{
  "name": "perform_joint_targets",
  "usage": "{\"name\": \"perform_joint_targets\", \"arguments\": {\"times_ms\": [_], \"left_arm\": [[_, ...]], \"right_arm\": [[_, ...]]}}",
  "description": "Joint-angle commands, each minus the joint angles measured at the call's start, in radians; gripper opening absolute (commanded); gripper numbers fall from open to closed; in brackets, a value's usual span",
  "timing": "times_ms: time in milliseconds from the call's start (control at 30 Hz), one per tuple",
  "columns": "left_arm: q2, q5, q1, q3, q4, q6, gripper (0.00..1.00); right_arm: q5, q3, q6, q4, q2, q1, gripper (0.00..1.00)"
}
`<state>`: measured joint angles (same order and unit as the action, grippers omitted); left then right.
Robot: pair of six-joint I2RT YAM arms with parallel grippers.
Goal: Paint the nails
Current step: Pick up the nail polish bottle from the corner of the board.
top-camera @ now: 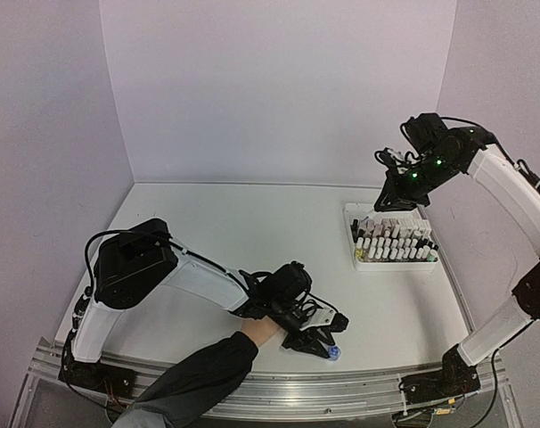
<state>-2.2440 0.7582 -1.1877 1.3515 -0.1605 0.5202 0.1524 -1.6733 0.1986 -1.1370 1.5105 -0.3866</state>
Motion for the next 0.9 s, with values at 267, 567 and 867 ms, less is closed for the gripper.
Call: {"name": "perform_joint_targets", "arguments": {"times_ms": [267,567,867], "left_arm": [[-0.008,-0.037,-0.002,-0.082,-0.214,-0.131,0.35],[-0.02,-0.046,-0.023,-0.106,-0.268,-0.142,0.33],[-0.031,-0.055,-0.042,-0.089,-0.274,-0.143,0.32]], "right_arm": [[0.005,-0.03,-0.011,-0.006,-0.018,0.002,0.0],[0.0,-0.032,-0.018,-0.012,-0.02,0.003,0.0],[0.002,-0.031,-0.03,-0.016,-0.013,0.003,0.0]]}}
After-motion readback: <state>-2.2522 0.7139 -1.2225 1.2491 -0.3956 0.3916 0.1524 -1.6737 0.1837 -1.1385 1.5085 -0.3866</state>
